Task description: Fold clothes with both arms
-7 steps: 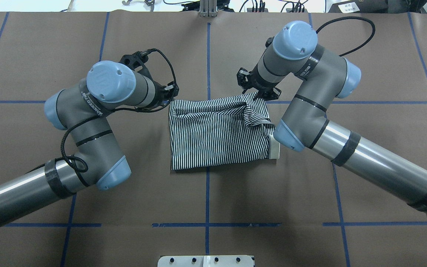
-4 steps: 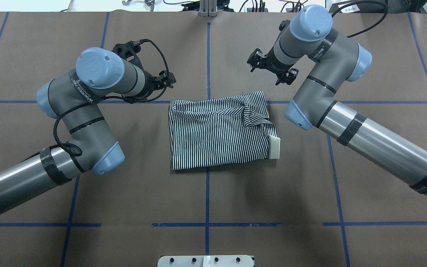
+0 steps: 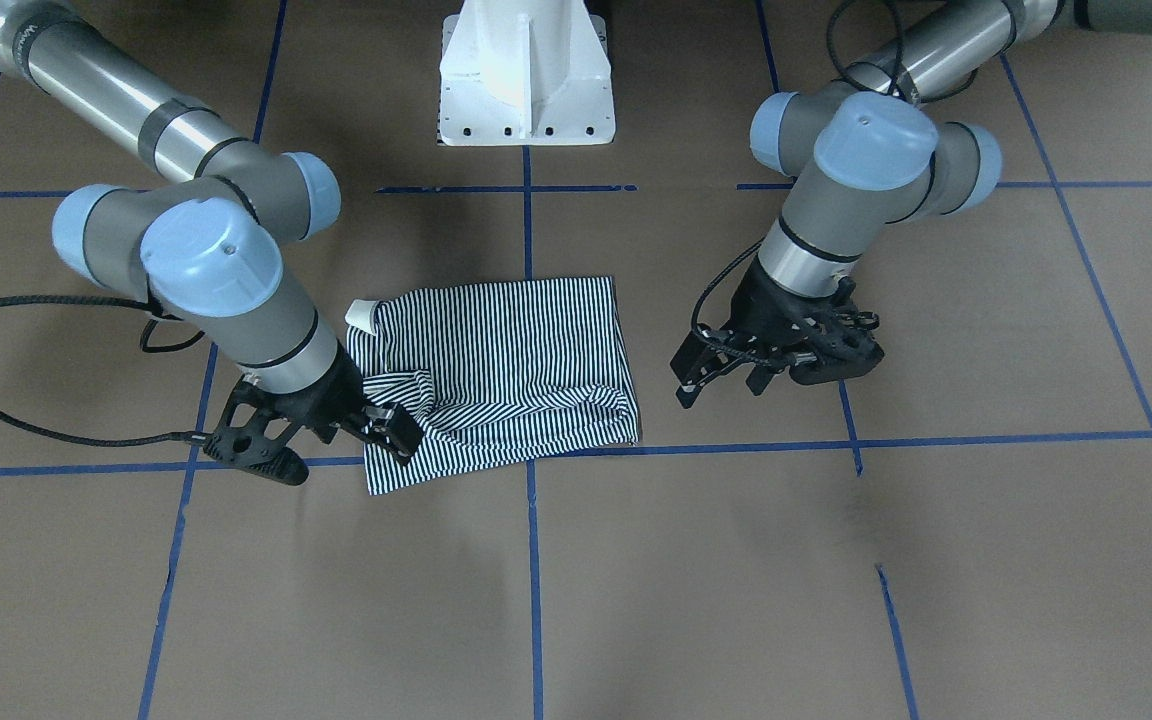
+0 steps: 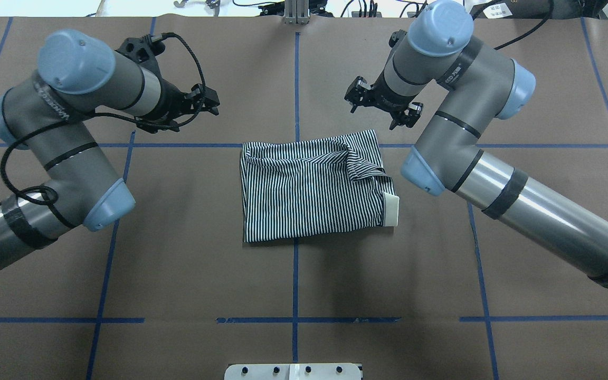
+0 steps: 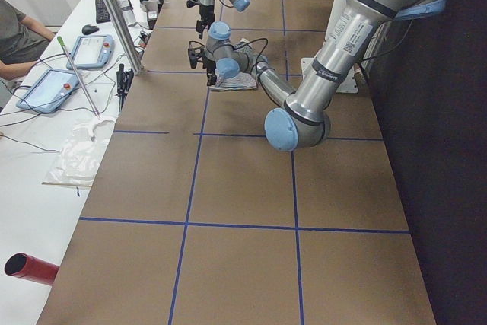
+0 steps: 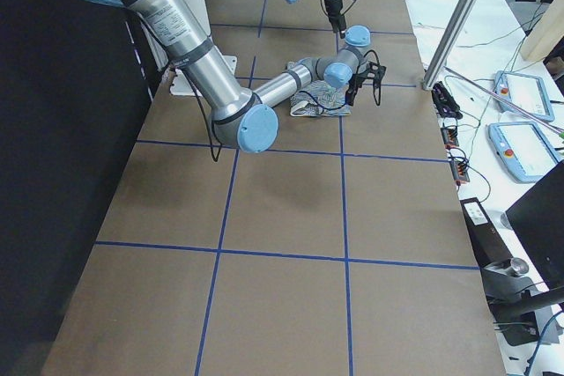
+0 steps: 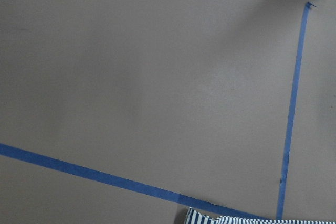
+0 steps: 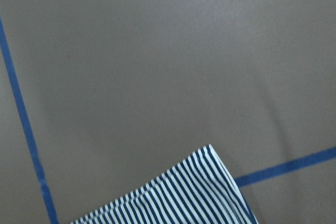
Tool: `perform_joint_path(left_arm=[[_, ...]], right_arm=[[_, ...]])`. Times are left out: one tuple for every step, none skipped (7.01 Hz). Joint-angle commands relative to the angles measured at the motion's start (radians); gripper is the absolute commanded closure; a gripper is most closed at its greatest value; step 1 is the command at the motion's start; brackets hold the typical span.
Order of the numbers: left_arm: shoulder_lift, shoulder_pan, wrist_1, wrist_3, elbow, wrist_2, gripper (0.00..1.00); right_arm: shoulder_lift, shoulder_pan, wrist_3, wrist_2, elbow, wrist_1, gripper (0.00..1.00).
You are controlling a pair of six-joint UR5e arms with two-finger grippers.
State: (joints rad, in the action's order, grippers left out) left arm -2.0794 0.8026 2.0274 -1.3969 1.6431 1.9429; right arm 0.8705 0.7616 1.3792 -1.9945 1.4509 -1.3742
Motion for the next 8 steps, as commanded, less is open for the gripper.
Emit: perform_joint_path(left_arm=[[0.077, 0.036, 0.001, 0.085, 0.052, 0.007, 0.00], [0.079, 0.043, 0.001, 0.093, 0.049, 0.008, 0.00], [0.079, 0.049, 0.001, 0.093, 0.049, 0.008, 0.00], [0.079, 0.050, 0.001, 0.095, 0.049, 0.010, 0.00], [0.079, 0.052, 0.001, 0.093, 0.064, 0.036, 0.00], [0.079, 0.053, 0.001, 0.093, 0.064, 0.047, 0.00], [0.079, 0.056, 0.001, 0.093, 0.064, 0.047, 0.00], [0.079, 0.058, 0.001, 0.093, 0.063, 0.047, 0.00]], right_arm=[[-0.056, -0.131, -0.202, 0.190, 0.127, -0.342, 0.00], [-0.074, -0.186, -0.222, 0.227, 0.114, -0.383, 0.00], [-0.070, -0.189, -0.270, 0.246, 0.094, -0.385, 0.00], [-0.086, -0.189, -0.313, 0.275, 0.032, -0.382, 0.00], [-0.102, -0.189, -0.354, 0.290, -0.016, -0.379, 0.00], [-0.099, -0.186, -0.377, 0.292, -0.026, -0.379, 0.00], [-0.097, -0.186, -0.390, 0.292, -0.047, -0.379, 0.00], [-0.097, -0.182, -0.428, 0.299, -0.064, -0.378, 0.00]])
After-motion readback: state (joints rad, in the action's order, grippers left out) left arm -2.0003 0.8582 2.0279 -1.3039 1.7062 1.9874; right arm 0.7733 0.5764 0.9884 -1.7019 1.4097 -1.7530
